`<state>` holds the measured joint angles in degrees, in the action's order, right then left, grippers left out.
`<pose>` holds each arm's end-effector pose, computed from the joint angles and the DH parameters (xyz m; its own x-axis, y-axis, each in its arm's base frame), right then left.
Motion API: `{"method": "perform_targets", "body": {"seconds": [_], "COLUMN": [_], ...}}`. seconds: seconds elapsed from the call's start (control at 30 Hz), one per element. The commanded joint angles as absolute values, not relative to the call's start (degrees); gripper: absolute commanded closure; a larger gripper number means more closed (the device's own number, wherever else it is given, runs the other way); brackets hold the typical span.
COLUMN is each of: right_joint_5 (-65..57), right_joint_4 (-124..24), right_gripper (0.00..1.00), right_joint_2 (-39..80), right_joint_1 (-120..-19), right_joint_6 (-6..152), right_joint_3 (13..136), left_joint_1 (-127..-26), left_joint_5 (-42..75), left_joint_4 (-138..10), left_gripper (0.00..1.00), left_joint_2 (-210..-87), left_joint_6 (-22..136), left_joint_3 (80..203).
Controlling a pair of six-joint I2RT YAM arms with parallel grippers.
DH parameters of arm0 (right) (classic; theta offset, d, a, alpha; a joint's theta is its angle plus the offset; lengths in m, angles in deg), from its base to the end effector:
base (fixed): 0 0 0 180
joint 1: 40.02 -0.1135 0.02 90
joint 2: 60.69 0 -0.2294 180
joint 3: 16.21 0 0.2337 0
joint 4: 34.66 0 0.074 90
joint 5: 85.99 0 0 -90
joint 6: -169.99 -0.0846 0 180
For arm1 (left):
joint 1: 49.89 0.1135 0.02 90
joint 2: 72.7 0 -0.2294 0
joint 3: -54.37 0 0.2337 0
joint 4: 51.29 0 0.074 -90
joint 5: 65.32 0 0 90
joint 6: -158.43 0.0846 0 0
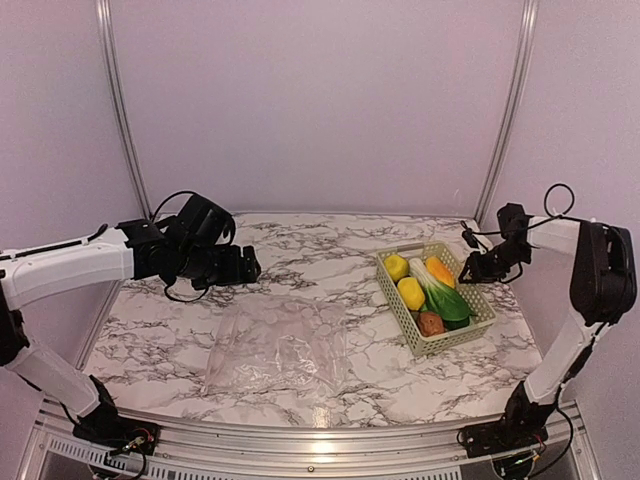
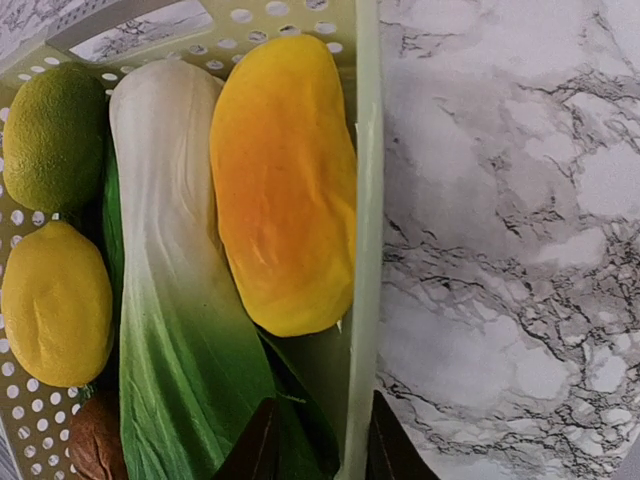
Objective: Place the food in the zip-top bag and seal the zipper
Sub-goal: Adjust the bin at the center of the board.
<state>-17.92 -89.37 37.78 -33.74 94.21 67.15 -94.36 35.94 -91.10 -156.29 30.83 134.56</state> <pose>0.3335 -0.0049 0.1364 -0.8979 -0.1304 -0.4205 -0.2550 0.9327 0.2551 0.2557 -0.2279 0.2201 -0.7443 -0.1078 -0.6590 0.1658 0.9261 -0.3388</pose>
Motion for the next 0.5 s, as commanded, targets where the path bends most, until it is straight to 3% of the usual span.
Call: {"method": "perform_targets", "body": {"seconds": [0.0,0.27,0.47], "right_joint_5": [-25.08,-25.38,-28.71], "right_joint_4": [-92.0,-95.03,-102.45], "right_gripper": [0.71,0.65,0.55], "right_joint_2": [35.1,31.46,30.31], "right_joint_1": [-33.5,-33.41,-30.45], "right_joint_6": [96.24,101.79,109.01], "right_joint_3": [66.28,65.02,73.29], "left_joint_1": [-93.61,-88.92,-84.07], "left_joint_5": [38.82,32.11,20.44], "left_joint_4": [-95.18,-90.8,-83.49], "left_gripper": [0.04,0.02,0.1], "left_joint_2": [-150.77,-142.32,-133.51], "left_joint_6": [28.77,24.62,23.42], "left_joint_3": [130.29,117.97,106.03]}}
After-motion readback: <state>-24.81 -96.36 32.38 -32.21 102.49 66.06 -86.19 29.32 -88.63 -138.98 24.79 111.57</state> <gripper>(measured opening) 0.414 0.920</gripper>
